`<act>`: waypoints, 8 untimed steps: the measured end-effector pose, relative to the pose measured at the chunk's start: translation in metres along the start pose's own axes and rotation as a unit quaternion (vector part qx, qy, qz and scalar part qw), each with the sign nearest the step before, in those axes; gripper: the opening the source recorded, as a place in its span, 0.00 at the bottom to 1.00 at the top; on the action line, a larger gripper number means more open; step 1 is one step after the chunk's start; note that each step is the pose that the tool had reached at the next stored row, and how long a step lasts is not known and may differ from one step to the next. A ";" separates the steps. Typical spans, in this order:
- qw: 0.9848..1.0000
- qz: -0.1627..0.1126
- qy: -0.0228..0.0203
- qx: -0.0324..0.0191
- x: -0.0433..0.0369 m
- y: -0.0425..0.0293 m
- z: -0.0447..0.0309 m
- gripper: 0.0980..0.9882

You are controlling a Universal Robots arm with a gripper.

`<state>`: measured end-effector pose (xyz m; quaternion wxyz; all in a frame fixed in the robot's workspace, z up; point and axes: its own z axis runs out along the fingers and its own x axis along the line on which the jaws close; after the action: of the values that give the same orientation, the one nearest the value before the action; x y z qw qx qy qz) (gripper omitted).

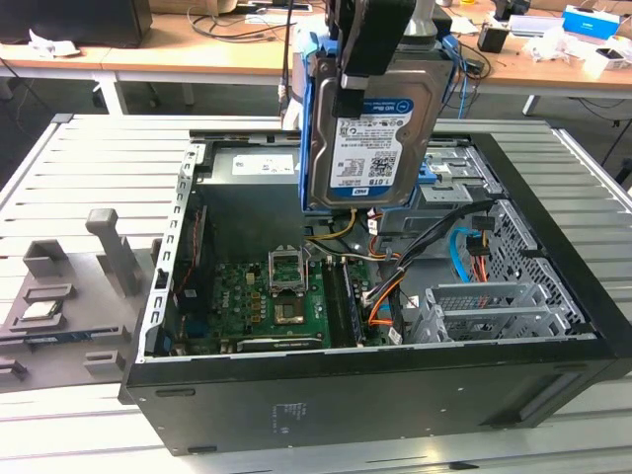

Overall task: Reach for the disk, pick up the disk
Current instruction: 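Pick up the disk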

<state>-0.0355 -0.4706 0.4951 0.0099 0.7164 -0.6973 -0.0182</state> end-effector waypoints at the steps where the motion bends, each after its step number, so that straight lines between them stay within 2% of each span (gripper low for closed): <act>1: 1.000 0.000 0.000 0.000 0.0009 0.0000 0.0000 0.30; 8: 1.000 0.000 0.000 0.000 0.0076 -0.0002 -0.0001 0.30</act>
<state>-0.0352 -0.4783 0.4951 0.0099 0.7164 -0.6973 -0.0183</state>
